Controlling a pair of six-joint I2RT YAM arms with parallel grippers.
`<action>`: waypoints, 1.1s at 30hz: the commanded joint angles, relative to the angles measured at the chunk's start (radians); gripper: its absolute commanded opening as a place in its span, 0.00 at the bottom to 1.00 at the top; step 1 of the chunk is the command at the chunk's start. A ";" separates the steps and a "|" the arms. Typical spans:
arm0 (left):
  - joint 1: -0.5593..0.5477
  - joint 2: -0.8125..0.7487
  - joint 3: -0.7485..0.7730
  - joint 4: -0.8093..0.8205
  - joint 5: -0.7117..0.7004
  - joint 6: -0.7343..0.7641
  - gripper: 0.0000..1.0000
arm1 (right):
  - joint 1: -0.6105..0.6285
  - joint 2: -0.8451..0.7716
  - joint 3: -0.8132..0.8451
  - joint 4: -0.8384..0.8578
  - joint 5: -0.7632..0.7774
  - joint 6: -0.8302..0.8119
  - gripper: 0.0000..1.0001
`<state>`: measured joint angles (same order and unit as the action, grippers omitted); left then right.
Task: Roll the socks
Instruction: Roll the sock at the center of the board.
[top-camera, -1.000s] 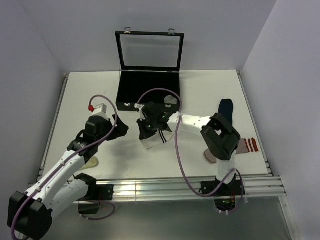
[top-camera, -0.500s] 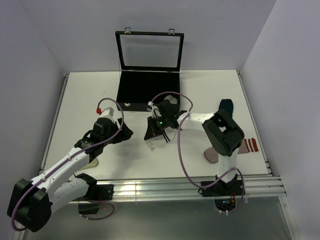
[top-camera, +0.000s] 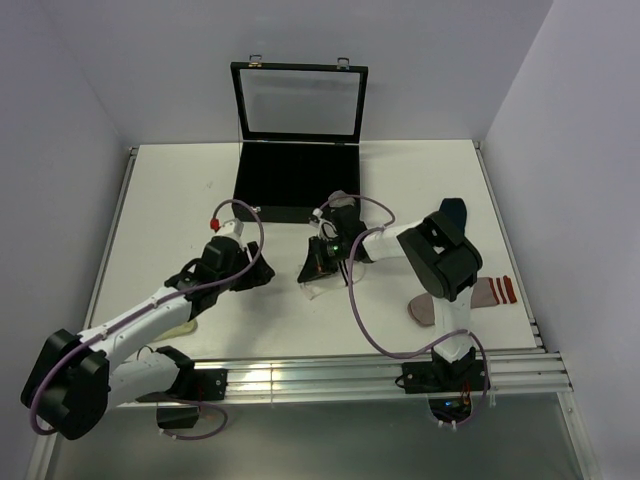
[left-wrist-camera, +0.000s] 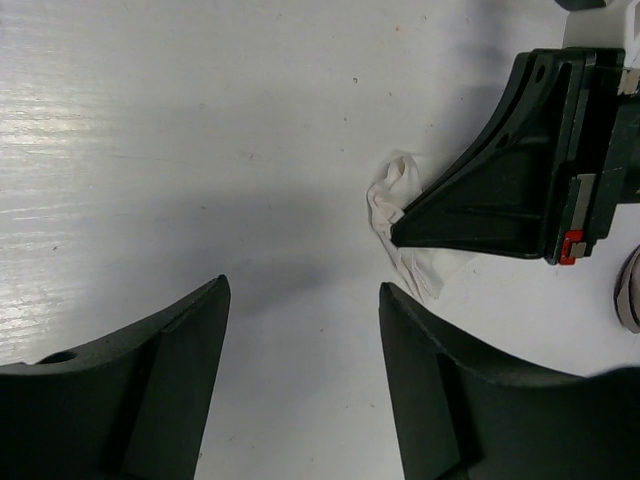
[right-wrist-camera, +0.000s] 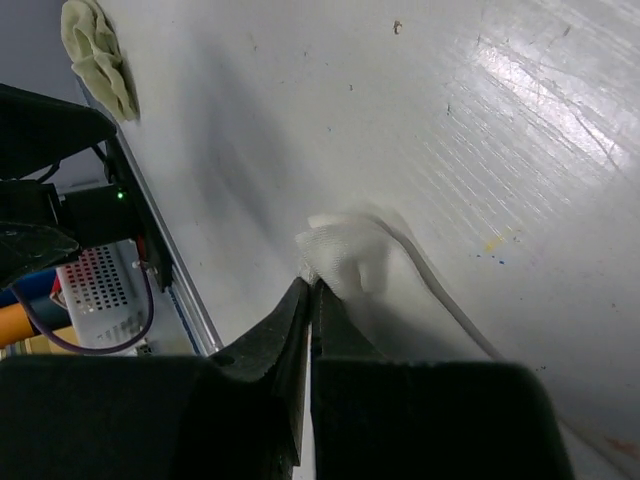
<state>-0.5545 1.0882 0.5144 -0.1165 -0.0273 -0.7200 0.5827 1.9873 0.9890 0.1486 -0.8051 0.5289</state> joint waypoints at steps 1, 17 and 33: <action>-0.013 0.012 0.030 0.060 0.007 -0.012 0.67 | -0.003 -0.016 0.008 -0.006 0.007 -0.046 0.00; -0.013 0.355 0.190 0.155 0.101 -0.088 0.54 | 0.081 -0.094 0.071 -0.196 0.179 -0.227 0.00; -0.013 0.424 0.150 0.229 0.189 -0.107 0.44 | 0.117 -0.128 0.088 -0.219 0.237 -0.242 0.09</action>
<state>-0.5644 1.5215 0.6739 0.0822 0.1638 -0.8108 0.6739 1.9152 1.0363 -0.0326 -0.6312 0.3237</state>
